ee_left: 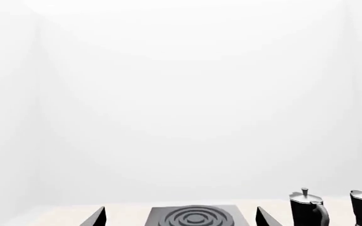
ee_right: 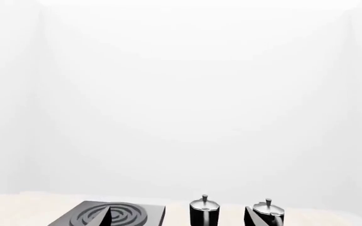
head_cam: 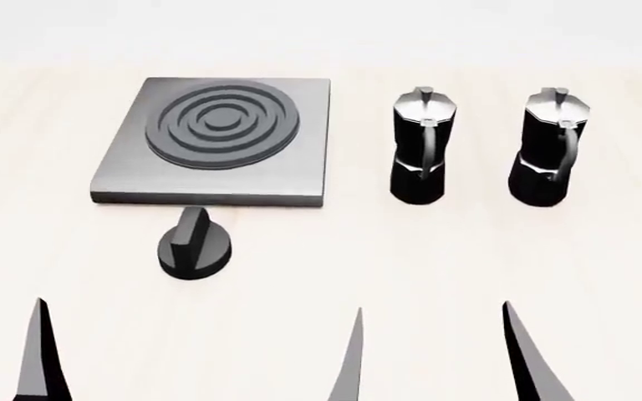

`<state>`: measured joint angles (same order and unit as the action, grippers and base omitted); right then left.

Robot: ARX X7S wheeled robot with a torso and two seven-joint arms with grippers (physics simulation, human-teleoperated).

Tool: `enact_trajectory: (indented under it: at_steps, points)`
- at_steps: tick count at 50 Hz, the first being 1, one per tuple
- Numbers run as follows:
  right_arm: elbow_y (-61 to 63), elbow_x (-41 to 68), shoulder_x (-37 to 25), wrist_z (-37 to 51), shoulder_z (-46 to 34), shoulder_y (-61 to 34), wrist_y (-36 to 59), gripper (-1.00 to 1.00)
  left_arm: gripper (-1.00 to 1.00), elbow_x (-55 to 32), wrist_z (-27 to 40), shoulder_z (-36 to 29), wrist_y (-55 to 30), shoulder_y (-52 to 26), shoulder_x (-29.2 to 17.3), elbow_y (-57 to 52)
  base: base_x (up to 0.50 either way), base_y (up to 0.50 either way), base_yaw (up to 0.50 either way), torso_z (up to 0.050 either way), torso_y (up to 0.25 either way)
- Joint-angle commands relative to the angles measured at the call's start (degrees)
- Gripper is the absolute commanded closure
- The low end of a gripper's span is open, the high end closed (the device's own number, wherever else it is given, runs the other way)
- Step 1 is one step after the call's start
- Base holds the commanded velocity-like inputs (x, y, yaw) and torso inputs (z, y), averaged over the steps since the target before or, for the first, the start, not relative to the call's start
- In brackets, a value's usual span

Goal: Put both moka pots on the stove.

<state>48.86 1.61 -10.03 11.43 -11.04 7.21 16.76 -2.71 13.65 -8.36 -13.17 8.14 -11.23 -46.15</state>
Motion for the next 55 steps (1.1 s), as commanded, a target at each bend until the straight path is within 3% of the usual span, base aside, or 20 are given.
enact_trajectory:
  at_steps: [1,55]
  points:
    - [-0.04,0.35,-0.54,0.57,-0.28,-0.01,-0.11,-1.00,-1.00,-0.06,0.59,-0.32,0.02,-0.07,-0.45,0.06,0.17,0.00,0.00,0.000,0.000]
    - [-1.15,2.11,-2.34,2.86,-1.39,-0.53,-0.76,-1.00,-1.00,-0.92,2.79,-2.12,0.56,-0.29,-2.45,0.62,0.17,0.00,0.00,0.000,0.000]
